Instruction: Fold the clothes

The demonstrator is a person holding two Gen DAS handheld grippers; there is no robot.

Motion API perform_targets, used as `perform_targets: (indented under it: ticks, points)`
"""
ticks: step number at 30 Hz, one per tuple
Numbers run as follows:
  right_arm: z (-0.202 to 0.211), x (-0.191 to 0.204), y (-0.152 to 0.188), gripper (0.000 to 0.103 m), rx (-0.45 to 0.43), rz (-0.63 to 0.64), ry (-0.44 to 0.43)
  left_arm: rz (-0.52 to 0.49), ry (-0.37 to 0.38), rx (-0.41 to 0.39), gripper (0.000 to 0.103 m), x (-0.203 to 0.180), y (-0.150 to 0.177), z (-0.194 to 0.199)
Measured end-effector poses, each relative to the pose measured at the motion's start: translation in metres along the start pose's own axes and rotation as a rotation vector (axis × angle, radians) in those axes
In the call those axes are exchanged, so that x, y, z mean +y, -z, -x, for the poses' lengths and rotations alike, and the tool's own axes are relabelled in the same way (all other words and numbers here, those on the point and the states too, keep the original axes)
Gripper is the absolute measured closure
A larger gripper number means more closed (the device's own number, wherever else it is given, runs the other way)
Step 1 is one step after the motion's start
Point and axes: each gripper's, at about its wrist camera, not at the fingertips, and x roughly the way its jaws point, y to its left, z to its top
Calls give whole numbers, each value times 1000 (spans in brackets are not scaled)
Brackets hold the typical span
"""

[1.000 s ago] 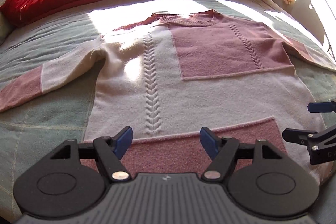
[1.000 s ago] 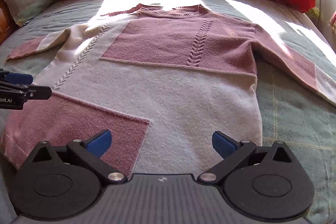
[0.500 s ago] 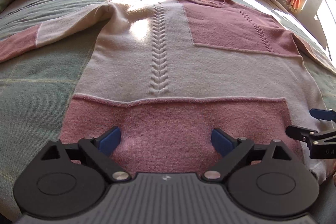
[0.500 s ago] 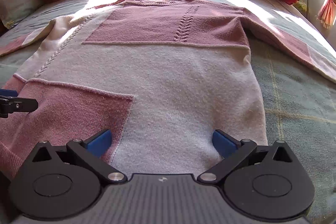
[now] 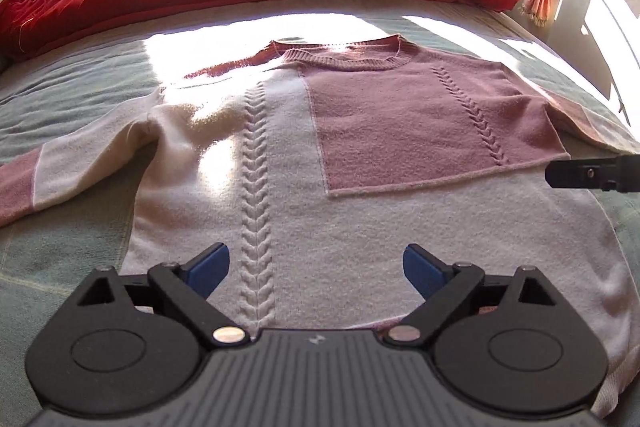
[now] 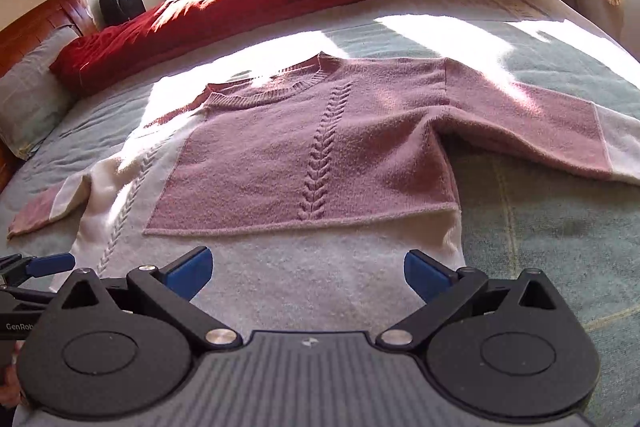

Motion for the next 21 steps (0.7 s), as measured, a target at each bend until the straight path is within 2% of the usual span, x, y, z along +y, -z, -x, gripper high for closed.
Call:
perform_targets:
  ticks: [6, 10, 11, 14, 17, 21]
  points:
    - [-47, -9, -48, 0, -52, -17, -54, 9, 6, 64, 9, -1, 9, -27]
    - [-70, -33, -40, 0, 0, -40, 22, 26, 18, 53, 7, 3, 15, -30]
    - [-72, -41, -33, 1, 5, -43, 40, 30, 21, 54, 6, 5, 15, -30]
    - [-58, -57, -16, 2, -35, -27, -12, 38, 22, 62, 1, 6, 13, -34]
    - [-45, -54, -20, 2, -35, -34, -19, 57, 16, 62, 1, 6, 11, -37]
    - [-36, -48, -38, 1, -99, -68, -65, 74, 5, 56, 1, 5, 11, -39]
